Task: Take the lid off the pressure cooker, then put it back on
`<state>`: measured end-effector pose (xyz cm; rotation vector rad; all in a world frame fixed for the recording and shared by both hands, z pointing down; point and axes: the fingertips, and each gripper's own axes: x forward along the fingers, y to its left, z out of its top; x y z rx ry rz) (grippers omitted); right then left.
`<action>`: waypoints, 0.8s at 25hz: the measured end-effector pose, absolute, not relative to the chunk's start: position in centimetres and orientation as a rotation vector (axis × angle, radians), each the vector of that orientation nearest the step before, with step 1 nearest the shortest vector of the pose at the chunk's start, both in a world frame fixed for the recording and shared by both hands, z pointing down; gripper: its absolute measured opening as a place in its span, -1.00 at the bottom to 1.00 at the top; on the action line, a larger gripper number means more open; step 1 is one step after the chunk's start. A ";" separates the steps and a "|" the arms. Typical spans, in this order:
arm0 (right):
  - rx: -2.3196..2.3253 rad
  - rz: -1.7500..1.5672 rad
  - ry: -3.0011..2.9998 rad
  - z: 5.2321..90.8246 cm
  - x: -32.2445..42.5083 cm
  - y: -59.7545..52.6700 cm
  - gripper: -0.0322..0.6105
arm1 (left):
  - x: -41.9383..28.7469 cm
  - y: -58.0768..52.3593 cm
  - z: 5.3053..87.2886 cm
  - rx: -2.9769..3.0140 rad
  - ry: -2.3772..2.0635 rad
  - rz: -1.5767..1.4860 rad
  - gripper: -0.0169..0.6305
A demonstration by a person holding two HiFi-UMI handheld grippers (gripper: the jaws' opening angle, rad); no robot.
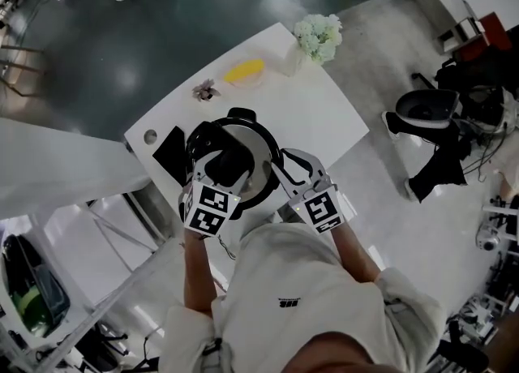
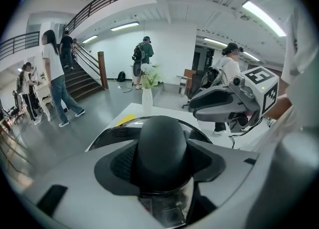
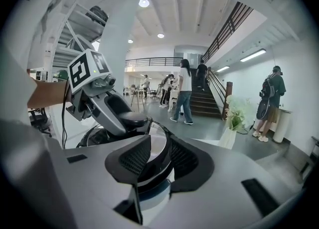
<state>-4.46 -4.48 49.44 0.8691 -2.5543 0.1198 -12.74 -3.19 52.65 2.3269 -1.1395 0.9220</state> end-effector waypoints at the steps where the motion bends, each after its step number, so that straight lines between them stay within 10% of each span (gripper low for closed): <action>1: 0.872 0.118 -2.554 49.4 -4.4 -4.5 -0.52 | -12.7 -3.2 52.6 2.327 -1.143 0.926 -0.07; 20: 0.906 0.085 -2.563 48.1 -4.5 -3.8 -0.53 | -13.2 -2.5 51.0 2.337 -1.189 0.866 -0.07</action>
